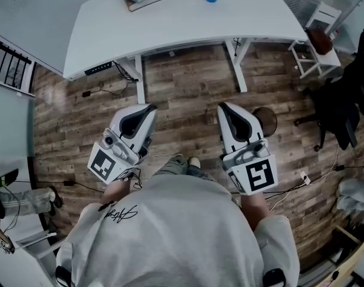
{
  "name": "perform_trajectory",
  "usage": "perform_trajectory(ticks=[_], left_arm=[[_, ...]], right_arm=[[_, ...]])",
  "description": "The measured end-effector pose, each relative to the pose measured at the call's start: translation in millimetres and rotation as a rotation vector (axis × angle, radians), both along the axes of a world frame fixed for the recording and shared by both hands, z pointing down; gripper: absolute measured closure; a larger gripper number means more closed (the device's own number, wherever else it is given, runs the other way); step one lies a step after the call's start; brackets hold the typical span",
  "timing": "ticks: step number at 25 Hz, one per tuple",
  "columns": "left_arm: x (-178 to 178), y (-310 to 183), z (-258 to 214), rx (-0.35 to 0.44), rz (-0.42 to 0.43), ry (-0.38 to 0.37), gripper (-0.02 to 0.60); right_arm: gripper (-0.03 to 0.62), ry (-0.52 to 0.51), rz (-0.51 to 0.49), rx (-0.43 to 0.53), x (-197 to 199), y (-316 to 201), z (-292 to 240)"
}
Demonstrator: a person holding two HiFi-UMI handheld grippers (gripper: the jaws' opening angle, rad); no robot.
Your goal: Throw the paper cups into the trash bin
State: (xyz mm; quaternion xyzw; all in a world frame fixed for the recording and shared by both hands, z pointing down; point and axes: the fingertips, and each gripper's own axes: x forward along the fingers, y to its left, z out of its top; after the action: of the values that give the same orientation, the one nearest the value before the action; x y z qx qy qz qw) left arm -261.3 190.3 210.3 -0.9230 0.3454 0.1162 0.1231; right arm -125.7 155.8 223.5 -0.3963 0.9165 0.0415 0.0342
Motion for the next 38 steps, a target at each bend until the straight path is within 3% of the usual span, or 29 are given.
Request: perform_trajectory(ticks=[13,23,38], left_arm=[[3.9,1.1,2.7,-0.009,-0.011,0.008,0.578],[-11.3,3.5,11.7,-0.033,-0.064,0.023,0.578],[-24.1,-68.6,10.5,-0.018,-0.034,0.037,0.578]], right_arm=[[0.582,0.002,0.010,-0.006,9.1,2.4,3.3],[0.582,-0.008,0.026,-0.027,19.0,0.8,12.6],[0.582,0.004,0.047,-0.012,-0.4,-62.1,9.5]])
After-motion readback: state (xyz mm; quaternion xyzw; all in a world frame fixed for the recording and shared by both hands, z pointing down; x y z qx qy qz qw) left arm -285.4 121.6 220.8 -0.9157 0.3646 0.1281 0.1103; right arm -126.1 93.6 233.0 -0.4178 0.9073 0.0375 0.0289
